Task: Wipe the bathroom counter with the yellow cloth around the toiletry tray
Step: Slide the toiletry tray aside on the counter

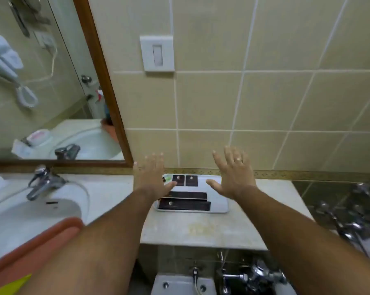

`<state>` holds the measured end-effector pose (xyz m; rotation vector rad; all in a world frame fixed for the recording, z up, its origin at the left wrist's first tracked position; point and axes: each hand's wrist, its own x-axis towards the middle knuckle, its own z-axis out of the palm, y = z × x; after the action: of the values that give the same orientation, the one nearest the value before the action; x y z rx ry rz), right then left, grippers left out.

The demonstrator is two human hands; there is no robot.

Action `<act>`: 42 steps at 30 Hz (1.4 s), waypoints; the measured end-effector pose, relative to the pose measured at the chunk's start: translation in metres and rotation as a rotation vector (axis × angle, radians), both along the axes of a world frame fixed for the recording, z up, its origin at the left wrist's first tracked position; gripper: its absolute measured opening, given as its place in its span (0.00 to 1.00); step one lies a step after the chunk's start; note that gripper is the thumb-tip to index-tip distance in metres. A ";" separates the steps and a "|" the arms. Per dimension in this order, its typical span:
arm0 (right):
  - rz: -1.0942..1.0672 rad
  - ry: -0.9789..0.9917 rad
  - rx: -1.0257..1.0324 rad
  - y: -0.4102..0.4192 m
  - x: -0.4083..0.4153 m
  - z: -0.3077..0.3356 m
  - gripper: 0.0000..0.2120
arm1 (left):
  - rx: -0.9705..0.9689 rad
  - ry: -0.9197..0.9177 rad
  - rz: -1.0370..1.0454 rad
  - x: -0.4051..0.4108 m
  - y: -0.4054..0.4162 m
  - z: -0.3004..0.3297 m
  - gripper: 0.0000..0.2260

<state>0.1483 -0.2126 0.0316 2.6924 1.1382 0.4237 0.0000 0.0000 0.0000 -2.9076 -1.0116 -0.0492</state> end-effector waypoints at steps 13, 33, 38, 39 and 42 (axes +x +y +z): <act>-0.340 0.435 -0.045 0.019 0.089 -0.162 0.22 | -0.233 0.302 0.198 0.055 0.081 -0.099 0.23; -0.330 0.642 0.181 0.009 0.072 -0.128 0.18 | -0.353 0.131 0.183 0.046 0.093 -0.067 0.07; -0.360 0.762 0.267 -0.007 0.028 -0.124 0.19 | -0.284 0.079 0.181 0.030 0.085 -0.049 0.08; -0.378 0.796 0.298 -0.013 0.019 -0.124 0.18 | -0.272 0.082 0.188 0.029 0.081 -0.047 0.10; -0.463 0.880 0.399 -0.037 -0.005 -0.121 0.15 | -0.260 0.092 0.196 0.031 0.061 -0.041 0.15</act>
<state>0.1431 -0.2501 -0.0895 3.4683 0.5225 -0.7556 0.0312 0.0609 -0.0411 -2.9808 -1.3745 0.2411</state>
